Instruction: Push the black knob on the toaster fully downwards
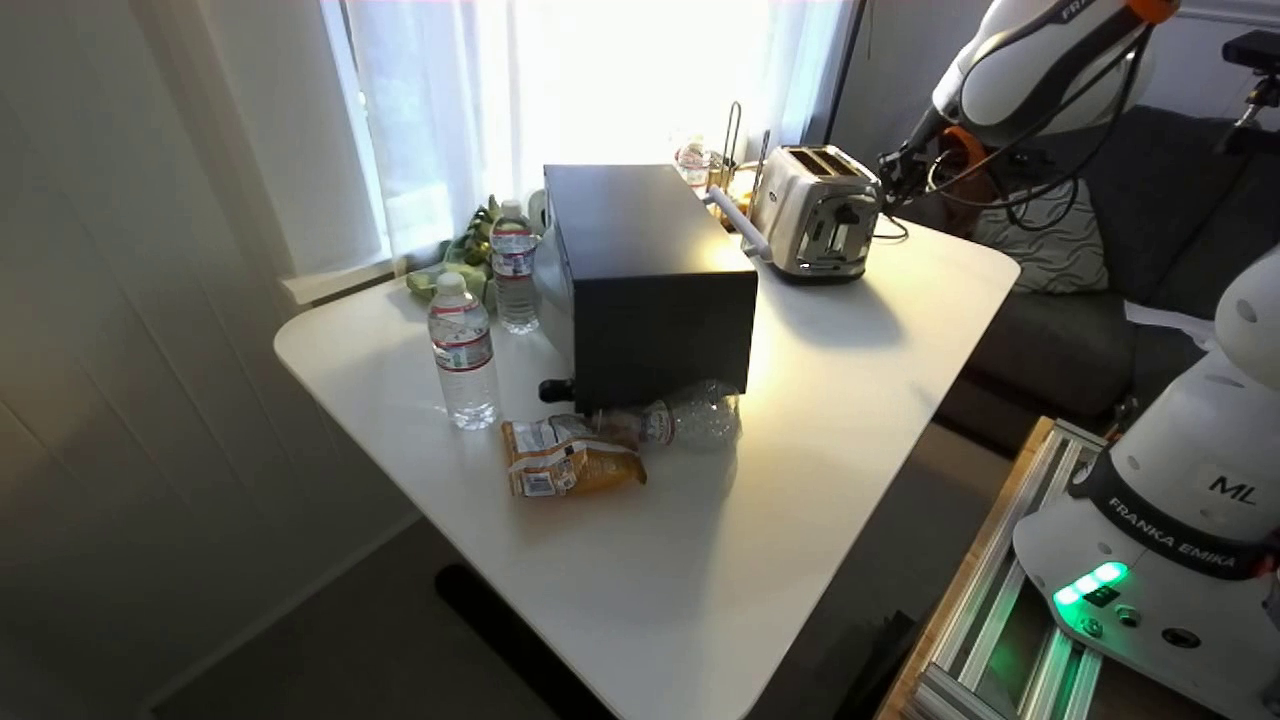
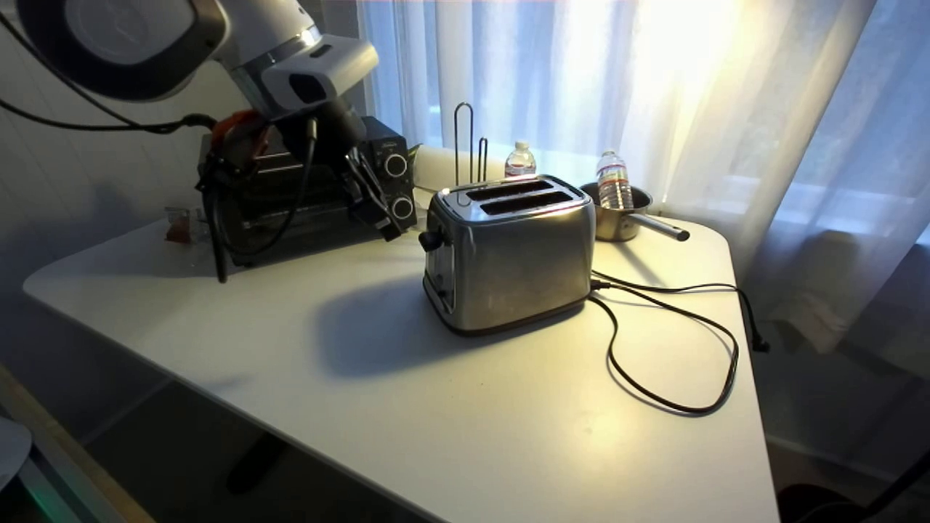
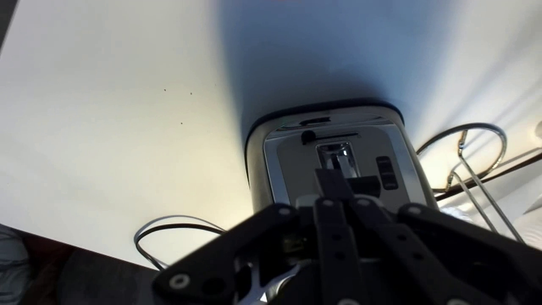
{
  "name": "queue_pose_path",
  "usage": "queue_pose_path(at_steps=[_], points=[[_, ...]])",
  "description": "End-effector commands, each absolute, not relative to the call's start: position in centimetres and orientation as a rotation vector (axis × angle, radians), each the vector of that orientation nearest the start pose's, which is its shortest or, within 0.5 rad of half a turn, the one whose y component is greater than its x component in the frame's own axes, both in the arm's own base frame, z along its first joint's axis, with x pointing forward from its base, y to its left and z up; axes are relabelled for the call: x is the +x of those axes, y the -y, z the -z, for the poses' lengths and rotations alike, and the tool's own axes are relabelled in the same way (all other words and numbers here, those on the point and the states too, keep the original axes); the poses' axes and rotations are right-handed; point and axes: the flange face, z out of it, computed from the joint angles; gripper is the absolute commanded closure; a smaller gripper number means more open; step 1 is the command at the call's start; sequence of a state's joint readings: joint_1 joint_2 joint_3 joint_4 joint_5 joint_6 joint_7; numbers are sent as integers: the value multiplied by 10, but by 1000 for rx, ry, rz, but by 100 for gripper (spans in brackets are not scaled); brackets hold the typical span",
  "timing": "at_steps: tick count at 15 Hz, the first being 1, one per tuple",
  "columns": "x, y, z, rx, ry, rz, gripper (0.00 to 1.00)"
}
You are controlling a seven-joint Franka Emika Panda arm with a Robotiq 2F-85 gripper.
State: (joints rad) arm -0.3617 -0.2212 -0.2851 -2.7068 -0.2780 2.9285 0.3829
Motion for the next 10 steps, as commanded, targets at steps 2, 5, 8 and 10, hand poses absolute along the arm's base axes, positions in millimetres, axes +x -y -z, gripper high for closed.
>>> queue_pose_path(at_steps=[2,5,8,10], points=[[347,238,-374,-2928,-1071,944,71],[349,239,-396,-2914,-1010,1092,58],[346,238,-404,-2924,-959,1164,38],[349,238,-406,-2958,-912,1152,24]])
